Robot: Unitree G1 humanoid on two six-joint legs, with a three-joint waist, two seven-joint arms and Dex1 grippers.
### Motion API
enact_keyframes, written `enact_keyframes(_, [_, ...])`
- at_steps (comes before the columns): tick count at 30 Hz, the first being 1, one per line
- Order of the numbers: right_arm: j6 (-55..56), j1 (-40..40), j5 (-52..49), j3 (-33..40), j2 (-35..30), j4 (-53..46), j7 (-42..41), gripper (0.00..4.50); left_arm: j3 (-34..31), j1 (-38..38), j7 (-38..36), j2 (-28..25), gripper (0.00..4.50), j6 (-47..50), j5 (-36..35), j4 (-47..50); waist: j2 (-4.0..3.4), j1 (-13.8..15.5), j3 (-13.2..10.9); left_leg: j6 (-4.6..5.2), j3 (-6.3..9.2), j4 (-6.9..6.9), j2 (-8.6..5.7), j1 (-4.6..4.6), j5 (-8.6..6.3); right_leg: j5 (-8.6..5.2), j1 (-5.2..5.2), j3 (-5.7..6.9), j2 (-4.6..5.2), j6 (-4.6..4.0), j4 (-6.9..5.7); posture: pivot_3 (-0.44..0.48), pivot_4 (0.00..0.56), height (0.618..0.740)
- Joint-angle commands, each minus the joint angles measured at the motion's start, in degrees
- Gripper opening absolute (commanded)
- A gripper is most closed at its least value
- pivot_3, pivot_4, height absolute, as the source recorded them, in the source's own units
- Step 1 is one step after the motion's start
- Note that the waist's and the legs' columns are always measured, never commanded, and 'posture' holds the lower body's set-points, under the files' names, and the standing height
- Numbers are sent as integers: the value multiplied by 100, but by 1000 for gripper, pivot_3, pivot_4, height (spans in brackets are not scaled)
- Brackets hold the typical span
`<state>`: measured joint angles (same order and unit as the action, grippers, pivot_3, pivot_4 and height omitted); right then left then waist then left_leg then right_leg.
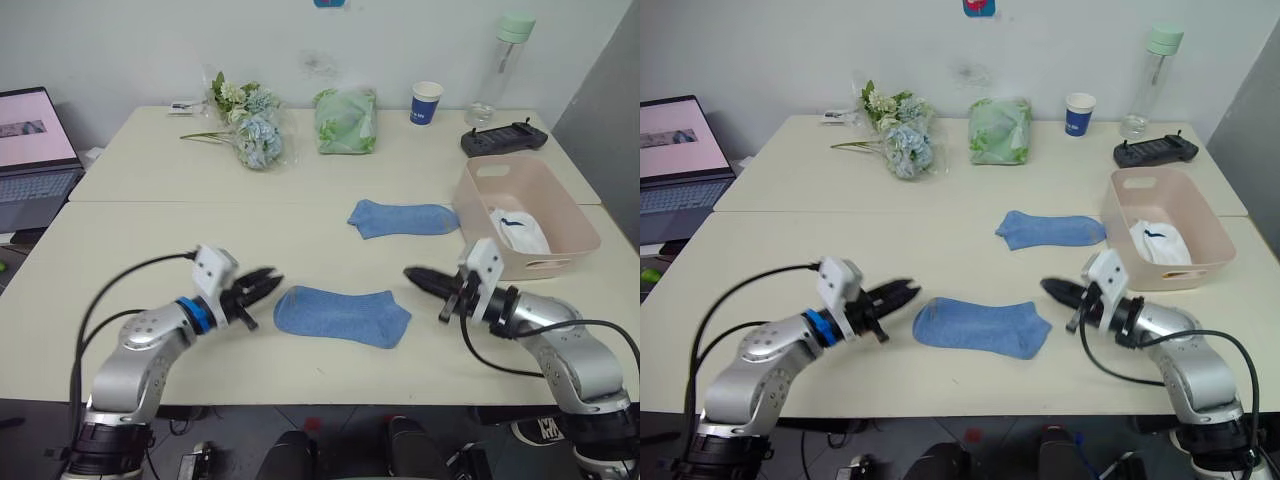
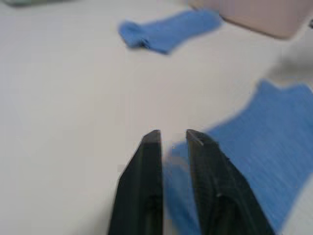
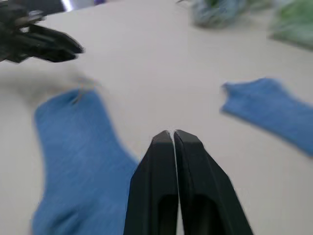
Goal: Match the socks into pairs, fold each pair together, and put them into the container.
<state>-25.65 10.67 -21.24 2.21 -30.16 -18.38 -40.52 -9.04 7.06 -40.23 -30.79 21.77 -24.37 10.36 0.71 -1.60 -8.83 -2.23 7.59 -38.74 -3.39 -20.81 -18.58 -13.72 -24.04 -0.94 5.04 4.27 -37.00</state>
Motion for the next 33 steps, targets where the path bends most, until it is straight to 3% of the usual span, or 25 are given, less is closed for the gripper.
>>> enact_keyframes(1, [442,45,496,253,84,343,642,1233,-403,44,566,145,2094,-175,145,-287,0,6,0,0,0,1,-1,0,0,0,0,0,0,0,0,0,150,740])
enact_keyframes(4, [1239,94,1033,289,412,1000,1285,2393,-440,-64,1048,341,3098,-573,580,-783,-1,1,0,-1,-5,1,-2,0,1,0,-4,-4,1,0,-3,0,150,740])
enact_keyframes(8, [1574,75,1215,202,596,1185,1398,3775,-460,-191,1156,467,4295,-655,617,-731,-1,-5,0,-1,-7,2,0,-2,1,0,-8,-7,0,0,-4,0,150,740])
enact_keyframes(10, [1624,86,1248,189,602,1229,1378,4477,-477,-177,1134,437,4500,-670,630,-719,-1,-4,0,-1,-4,1,0,-3,1,0,-7,-4,0,0,-4,0,150,740])
enact_keyframes(16, [1668,317,1515,-57,521,1435,1270,4477,-452,-14,960,253,4500,-678,626,-742,-2,-12,0,-1,-6,1,0,-1,1,0,-6,-5,0,0,-6,0,150,740])
enact_keyframes(24, [1222,1496,1851,-894,752,2148,941,4477,-99,212,423,-27,4500,159,224,128,-2,-31,0,-1,-4,1,1,-1,1,0,-6,-4,-2,-1,-7,0,150,740])
enact_keyframes(28, [1262,2747,2268,-1382,1355,3590,1120,4477,114,481,-75,-344,4500,1032,-509,1034,-3,-61,-5,-2,-6,0,0,-4,1,1,-8,-6,-1,-1,-4,0,150,740])
enact_keyframes(33, [1477,3787,2574,-1557,1901,5578,1228,4477,139,616,156,-299,4500,1216,-542,1264,-4,-161,-4,-4,-3,3,7,0,3,3,-10,-3,-5,-6,-6,0,150,740])
